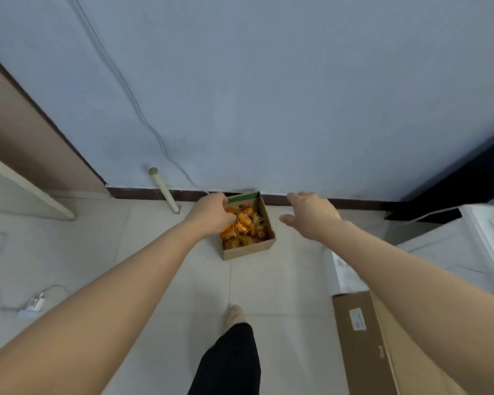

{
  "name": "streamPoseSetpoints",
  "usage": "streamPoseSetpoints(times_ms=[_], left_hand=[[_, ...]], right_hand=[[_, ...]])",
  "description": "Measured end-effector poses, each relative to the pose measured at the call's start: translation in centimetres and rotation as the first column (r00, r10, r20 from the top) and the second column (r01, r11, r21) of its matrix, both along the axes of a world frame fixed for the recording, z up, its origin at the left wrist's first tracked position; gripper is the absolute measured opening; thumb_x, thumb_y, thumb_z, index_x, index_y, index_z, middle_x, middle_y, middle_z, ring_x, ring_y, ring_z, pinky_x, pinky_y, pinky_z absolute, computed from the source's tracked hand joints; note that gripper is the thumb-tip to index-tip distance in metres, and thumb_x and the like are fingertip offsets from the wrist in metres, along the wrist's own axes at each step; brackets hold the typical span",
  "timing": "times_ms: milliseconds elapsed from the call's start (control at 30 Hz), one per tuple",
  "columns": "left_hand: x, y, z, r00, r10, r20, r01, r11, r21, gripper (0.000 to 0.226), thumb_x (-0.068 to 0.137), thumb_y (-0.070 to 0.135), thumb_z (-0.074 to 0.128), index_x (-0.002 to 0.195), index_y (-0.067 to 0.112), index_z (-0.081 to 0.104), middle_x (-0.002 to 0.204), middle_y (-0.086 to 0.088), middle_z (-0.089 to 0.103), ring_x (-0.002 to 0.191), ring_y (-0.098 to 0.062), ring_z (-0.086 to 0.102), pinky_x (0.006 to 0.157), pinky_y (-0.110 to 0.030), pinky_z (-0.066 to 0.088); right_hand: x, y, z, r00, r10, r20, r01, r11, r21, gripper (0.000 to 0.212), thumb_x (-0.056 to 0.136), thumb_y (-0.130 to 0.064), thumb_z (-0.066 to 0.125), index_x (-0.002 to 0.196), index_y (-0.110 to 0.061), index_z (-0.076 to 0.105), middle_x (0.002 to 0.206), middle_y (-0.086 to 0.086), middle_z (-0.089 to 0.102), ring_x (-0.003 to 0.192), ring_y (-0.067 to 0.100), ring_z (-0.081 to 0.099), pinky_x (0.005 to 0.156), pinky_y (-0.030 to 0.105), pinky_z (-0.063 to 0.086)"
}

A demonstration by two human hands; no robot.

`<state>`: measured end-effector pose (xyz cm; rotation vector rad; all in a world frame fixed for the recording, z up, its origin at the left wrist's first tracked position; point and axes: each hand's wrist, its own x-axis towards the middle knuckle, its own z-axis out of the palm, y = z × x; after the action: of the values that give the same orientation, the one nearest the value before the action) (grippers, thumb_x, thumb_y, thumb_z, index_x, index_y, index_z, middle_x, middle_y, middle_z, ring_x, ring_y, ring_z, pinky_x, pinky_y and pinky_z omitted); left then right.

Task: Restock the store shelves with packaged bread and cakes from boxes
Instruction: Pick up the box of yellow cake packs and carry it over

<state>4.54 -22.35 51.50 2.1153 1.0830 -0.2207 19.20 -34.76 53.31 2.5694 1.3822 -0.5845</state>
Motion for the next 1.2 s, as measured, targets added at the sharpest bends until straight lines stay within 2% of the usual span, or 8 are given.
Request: streamPoseSetpoints(times_ms=[333, 600, 733, 800, 900, 1000, 1067, 1200], left_hand=[[12.1, 9.8, -17.5, 0.987, 0.151, -0.061, -0.154, 0.987, -0.047, 0.036, 0.093, 0.020, 0.055, 0.127, 0.011, 0.051, 0.124, -0.007, 0.058, 0.111, -0.024, 0.057, 0.086, -0.031, 0.048], [16.1, 13.7, -38.2, 0.940, 0.257, -0.223, -0.286, 0.952, -0.106, 0.016, 0.091, 0.022, 0.053, 0.104, 0.012, 0.058, 0.101, -0.010, 0.063, 0.090, -0.024, 0.060, 0.071, -0.029, 0.047], [17.0, 14.5, -47.1, 0.893, 0.341, -0.294, -0.374, 0.925, -0.065, 0.040, 0.089, 0.027, 0.058, 0.125, 0.011, 0.048, 0.116, -0.011, 0.055, 0.102, -0.028, 0.056, 0.085, -0.036, 0.051], [17.5, 14.6, -50.3, 0.848, 0.403, -0.345, -0.434, 0.901, -0.014, 0.055, 0.089, 0.028, 0.060, 0.136, 0.010, 0.036, 0.131, -0.014, 0.042, 0.118, -0.033, 0.047, 0.098, -0.042, 0.045], [18.1, 14.7, -54.0, 0.789, 0.495, -0.365, -0.526, 0.850, 0.015, 0.074, 0.088, 0.025, 0.063, 0.145, 0.013, 0.018, 0.145, -0.015, 0.026, 0.131, -0.035, 0.033, 0.106, -0.046, 0.036], [18.3, 15.1, -57.0, 0.705, 0.649, -0.286, -0.689, 0.723, -0.058, 0.091, 0.085, 0.019, 0.067, 0.149, 0.017, 0.003, 0.151, -0.014, 0.020, 0.134, -0.037, 0.032, 0.109, -0.048, 0.035], [18.6, 15.4, -58.4, 0.645, 0.722, -0.251, -0.761, 0.639, -0.117, 0.095, 0.084, 0.018, 0.068, 0.150, 0.016, 0.000, 0.152, -0.014, 0.019, 0.134, -0.036, 0.033, 0.108, -0.045, 0.037], [19.8, 15.9, -59.6, 0.550, 0.789, -0.273, -0.834, 0.534, -0.138, 0.099, 0.079, 0.032, 0.073, 0.148, 0.013, 0.005, 0.150, -0.012, 0.018, 0.134, -0.034, 0.033, 0.107, -0.042, 0.037]], right_hand=[[12.1, 12.4, -17.3, 0.995, -0.005, -0.097, -0.004, 0.996, -0.091, 0.046, 0.096, -0.038, 0.047, 0.132, -0.011, 0.042, 0.128, 0.010, 0.054, 0.118, 0.028, 0.050, 0.094, 0.039, 0.044], [16.9, 17.0, -38.2, 0.988, 0.057, -0.145, -0.080, 0.984, -0.158, 0.043, 0.093, -0.041, 0.052, 0.126, -0.014, 0.047, 0.118, 0.010, 0.057, 0.107, 0.028, 0.055, 0.082, 0.038, 0.047], [18.0, 17.6, -47.1, 0.985, 0.054, -0.163, -0.082, 0.982, -0.171, 0.045, 0.093, -0.039, 0.052, 0.129, -0.014, 0.043, 0.121, 0.011, 0.053, 0.113, 0.029, 0.051, 0.088, 0.041, 0.049], [18.7, 18.0, -50.5, 0.987, 0.036, -0.158, -0.061, 0.986, -0.157, 0.047, 0.093, -0.038, 0.053, 0.132, -0.015, 0.040, 0.126, 0.011, 0.051, 0.116, 0.031, 0.049, 0.091, 0.042, 0.047], [19.8, 18.4, -54.9, 0.989, -0.046, -0.142, 0.025, 0.989, -0.143, 0.055, 0.092, -0.035, 0.054, 0.138, -0.017, 0.031, 0.132, 0.013, 0.047, 0.119, 0.033, 0.047, 0.095, 0.045, 0.046], [20.6, 18.5, -58.0, 0.949, -0.220, -0.226, 0.185, 0.969, -0.165, 0.078, 0.091, -0.030, 0.057, 0.149, -0.019, 0.005, 0.137, 0.018, 0.042, 0.119, 0.037, 0.050, 0.094, 0.045, 0.048], [20.8, 18.6, -59.2, 0.885, -0.354, -0.303, 0.303, 0.931, -0.203, 0.082, 0.093, -0.026, 0.057, 0.149, -0.013, -0.002, 0.131, 0.020, 0.049, 0.110, 0.035, 0.057, 0.082, 0.037, 0.049], [22.0, 18.9, -60.7, 0.891, -0.390, -0.231, 0.350, 0.916, -0.196, 0.044, 0.095, -0.022, 0.055, 0.130, -0.002, 0.040, 0.110, 0.016, 0.057, 0.088, 0.027, 0.055, 0.068, 0.029, 0.043]])
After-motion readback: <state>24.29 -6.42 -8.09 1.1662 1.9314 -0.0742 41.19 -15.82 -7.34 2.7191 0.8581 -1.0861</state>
